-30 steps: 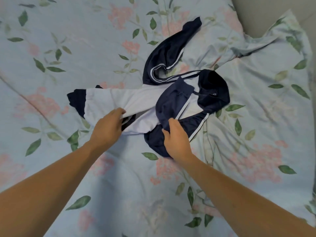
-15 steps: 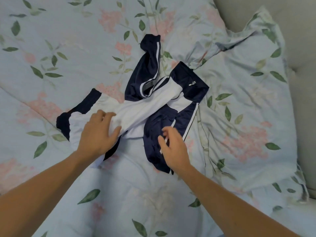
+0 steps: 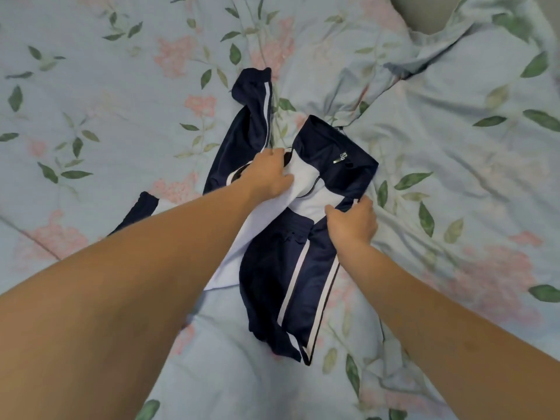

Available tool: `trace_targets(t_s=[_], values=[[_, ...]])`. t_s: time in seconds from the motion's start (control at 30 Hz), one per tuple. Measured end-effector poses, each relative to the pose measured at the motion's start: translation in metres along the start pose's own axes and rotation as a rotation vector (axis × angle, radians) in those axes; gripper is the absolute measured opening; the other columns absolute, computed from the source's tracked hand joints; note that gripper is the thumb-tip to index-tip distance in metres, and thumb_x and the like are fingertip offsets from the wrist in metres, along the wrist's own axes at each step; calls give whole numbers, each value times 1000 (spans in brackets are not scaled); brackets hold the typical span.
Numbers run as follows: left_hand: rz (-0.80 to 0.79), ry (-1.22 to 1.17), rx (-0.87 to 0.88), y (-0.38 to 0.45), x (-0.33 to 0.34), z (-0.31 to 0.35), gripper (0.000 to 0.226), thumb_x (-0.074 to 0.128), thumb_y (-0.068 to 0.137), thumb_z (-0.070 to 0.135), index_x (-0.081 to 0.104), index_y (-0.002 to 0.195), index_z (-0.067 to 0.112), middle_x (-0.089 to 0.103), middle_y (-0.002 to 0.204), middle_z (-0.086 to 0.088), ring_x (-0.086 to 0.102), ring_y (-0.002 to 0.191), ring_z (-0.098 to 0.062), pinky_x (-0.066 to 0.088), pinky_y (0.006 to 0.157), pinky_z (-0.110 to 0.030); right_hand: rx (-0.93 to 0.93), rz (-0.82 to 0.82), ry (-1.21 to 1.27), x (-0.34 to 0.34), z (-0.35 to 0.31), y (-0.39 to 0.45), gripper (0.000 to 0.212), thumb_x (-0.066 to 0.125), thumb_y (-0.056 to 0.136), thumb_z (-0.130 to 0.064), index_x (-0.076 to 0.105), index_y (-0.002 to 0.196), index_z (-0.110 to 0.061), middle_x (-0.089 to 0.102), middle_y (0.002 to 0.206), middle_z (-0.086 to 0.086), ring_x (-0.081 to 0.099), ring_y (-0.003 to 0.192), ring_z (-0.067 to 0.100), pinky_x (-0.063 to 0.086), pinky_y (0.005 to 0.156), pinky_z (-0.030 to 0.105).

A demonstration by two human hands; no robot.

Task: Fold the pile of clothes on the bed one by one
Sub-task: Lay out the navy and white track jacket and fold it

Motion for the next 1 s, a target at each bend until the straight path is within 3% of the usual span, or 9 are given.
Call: trace_targets(t_s=[0.13,0.2,0.3,0.37,0.43,0.53,0.77,0.9,1.0], values=[[-3,-132,-204,10,8,-22,27,68,93,30,57,98,6,58,92,-12,55,83,-27,46,74,-37,24,-113,204,0,6,7,15,72,89,-28,66,88,-14,70,85,1,68,81,25,61,76,44],[3,-218,-249,7,5,-28,18,67,92,22,64,89,5,59,83,-11,54,76,-26,43,65,-32,-51,-172,282,-4,-4,4,34,66,97,-19,49,68,-12,48,63,-2,45,56,13,41,55,30],[124,-363,-161,-9,-25,-18,32,59,100,16,55,72,3,47,65,-5,40,61,-19,30,58,-33,-204,-175,312,-26,-30,-14,38,58,103,-17,40,71,-8,33,65,2,28,53,9,24,51,26],[213,-448,-73,-31,-59,-6,25,56,104,18,63,86,2,54,69,-5,44,62,-15,35,60,-32,-280,-165,292,-41,-47,-31,33,56,105,-20,53,80,2,48,72,6,42,63,11,36,60,30],[259,-541,-15,-60,-98,2,19,55,104,17,68,98,4,64,81,-10,50,67,-15,39,63,-27,-339,-181,308,-57,-71,-55,21,53,107,-18,69,97,-8,68,90,0,60,78,9,50,74,27],[295,-632,21,-111,-167,7,16,58,103,16,71,101,7,69,92,-18,55,73,-17,41,66,-29,-482,-213,273,-89,-125,-105,23,51,109,-16,72,119,-10,74,115,0,66,104,11,51,91,22],[462,-657,80,-263,-351,7,12,63,101,20,75,96,21,75,87,4,68,75,-12,51,62,-28,-638,-220,213,-183,-234,-251,29,52,109,-20,57,88,0,48,76,24,43,71,14,33,65,36],[552,-644,119,-368,-441,18,16,67,99,20,73,90,32,73,79,19,67,73,-1,52,63,-20,-720,-213,248,-237,-296,-345,23,52,109,-18,68,93,-19,64,80,1,54,72,7,44,67,25],[584,-591,121,-443,-488,26,15,71,97,19,73,88,31,74,79,13,66,69,0,51,66,-19,-825,-223,172,-271,-333,-409,20,54,108,-17,68,95,-16,62,77,-5,52,67,3,41,63,20]])
Point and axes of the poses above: each hand's wrist, its own y-axis towards the middle knuckle, its own x-axis out of the palm, z = x × y, the point moved 8 cm from there along y, towards the middle knuckle
